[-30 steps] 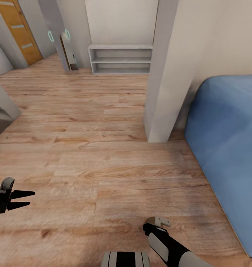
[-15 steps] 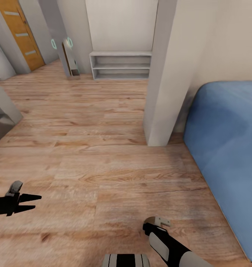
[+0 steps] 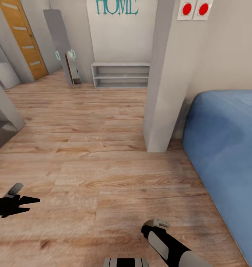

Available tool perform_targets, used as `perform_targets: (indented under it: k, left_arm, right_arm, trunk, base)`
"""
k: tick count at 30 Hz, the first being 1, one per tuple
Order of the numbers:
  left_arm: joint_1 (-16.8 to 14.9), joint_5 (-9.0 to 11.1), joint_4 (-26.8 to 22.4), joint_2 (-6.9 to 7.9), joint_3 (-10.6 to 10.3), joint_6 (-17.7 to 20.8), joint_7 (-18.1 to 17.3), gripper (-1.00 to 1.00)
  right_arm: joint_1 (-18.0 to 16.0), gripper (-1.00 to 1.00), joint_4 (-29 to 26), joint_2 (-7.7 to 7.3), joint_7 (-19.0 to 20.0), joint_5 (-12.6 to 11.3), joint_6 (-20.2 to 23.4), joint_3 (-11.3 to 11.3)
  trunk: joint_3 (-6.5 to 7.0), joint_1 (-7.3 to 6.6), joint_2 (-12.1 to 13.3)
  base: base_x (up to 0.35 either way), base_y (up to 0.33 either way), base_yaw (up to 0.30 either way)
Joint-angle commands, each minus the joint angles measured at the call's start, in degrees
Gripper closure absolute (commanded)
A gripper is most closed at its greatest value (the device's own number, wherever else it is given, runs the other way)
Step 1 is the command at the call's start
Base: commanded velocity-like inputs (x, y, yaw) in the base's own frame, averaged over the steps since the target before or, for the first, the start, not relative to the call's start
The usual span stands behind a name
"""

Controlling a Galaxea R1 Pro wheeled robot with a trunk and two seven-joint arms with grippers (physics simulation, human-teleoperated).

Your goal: Place each of the two pumpkins and all three candles from the living room inside a cabinet in the living room (use any cabinet), then make sure every cabinet is closed, and position the cauldron so it is next to a table in the living room.

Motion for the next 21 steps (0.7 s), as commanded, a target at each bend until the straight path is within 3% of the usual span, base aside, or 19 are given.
perform_targets:
  k: [1,5,9,18,21]
  left_arm:
    - [-0.1,0.2,0.0,0.06,-0.2,0.2,0.9,-1.00]
    - [-0.1,0.1,0.0,0.06,-0.2,0.2,4.0,-1.00]
    - [-0.1,0.1,0.0,0.05,0.0,0.0,4.9,-1.00]
    - [-0.1,0.0,0.6,0.06,0.3,-0.2,5.2,-1.00]
    - [-0.1,0.1,0.6,-0.02,0.2,-0.2,7.7,-1.00]
  right_arm:
    - [-0.1,1.00,-0.2,0.01,-0.5,0.1,1.7,0.4]
    - [-1.2,1.00,-5.5,-0.37,-0.5,-0.3,6.8,0.1]
    - [-3.6,1.00,-8.7,-0.51,-0.5,-0.4,14.0,0.0]
    - [-4.5,1.00,-9.5,-0.26,-0.6,-0.4,18.1,0.0]
    - [-4.5,1.00,-10.2,-0.03,-0.7,-0.4,18.3,0.1]
  trunk:
    - [0.18,-0.03,0.0]
    - [1.07,-0.14,0.0]
    - [1.96,-0.24,0.1]
    - [3.95,-0.47,0.2]
    - [4.61,-0.55,0.3]
  base:
    - [0.000,0.000,0.000]
    - [0.000,0.000,0.000]
    - [0.000,0.000,0.000]
    - [0.000,0.000,0.000]
    - [0.000,0.000,0.000]
